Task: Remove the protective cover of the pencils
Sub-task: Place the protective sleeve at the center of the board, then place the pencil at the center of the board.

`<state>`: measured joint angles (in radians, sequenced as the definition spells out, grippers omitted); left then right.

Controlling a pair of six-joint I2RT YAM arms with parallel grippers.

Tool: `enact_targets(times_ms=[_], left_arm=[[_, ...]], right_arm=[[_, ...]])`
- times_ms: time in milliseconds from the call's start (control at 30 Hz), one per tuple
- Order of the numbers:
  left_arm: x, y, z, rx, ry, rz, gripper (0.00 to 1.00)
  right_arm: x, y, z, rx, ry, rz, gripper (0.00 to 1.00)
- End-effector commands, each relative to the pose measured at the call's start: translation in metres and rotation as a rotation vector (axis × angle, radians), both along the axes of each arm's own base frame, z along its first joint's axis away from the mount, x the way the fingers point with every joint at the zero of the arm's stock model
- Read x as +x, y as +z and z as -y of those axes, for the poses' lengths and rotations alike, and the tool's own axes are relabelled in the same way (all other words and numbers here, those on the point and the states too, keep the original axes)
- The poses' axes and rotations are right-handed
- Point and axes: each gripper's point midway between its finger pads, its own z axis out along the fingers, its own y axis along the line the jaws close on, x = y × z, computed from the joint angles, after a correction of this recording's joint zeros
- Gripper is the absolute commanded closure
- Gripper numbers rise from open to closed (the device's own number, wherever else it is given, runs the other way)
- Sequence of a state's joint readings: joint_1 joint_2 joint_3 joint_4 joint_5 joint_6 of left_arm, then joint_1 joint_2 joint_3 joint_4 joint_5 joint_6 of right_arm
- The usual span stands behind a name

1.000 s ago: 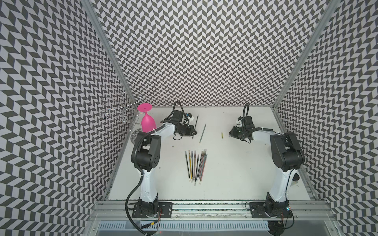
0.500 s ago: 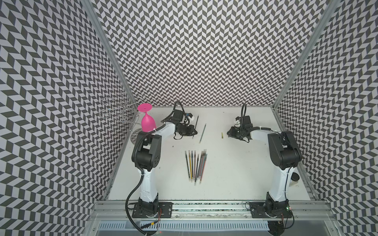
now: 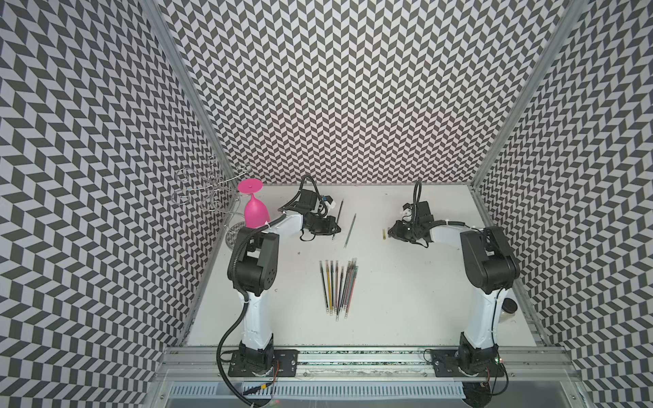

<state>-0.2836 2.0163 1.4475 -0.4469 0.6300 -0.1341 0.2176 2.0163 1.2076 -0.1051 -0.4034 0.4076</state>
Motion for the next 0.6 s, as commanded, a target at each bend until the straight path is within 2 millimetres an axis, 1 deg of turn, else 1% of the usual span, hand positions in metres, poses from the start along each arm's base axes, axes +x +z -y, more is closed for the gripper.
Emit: enact_targets(times_ms=[0,133,300,433,567], left_arm=[[0.001,-0.005,0.004,0.013,-0.022,-0.010,0.94],[0.001,-0.017,0.002,0.044,-0.017,-0.030,0.93],[-0.001,-0.037,0.001,0.128,-0.011,-0.060,0.91],[-0.004,-0.052,0.002,0.217,-0.005,-0.070,0.89],[-0.005,-0.057,0.003,0.227,-0.004,-0.082,0.85]], right_arm=[[0.001,0.018,-0.007,0.034,0.018,0.059,0.76],[-0.002,0.036,-0.004,0.042,0.007,0.118,0.75],[-0.006,0.056,0.010,0.010,-0.032,0.183,0.73],[-0.009,0.068,0.021,0.009,-0.065,0.221,0.73],[-0.010,0.074,0.027,-0.004,-0.080,0.243,0.72]])
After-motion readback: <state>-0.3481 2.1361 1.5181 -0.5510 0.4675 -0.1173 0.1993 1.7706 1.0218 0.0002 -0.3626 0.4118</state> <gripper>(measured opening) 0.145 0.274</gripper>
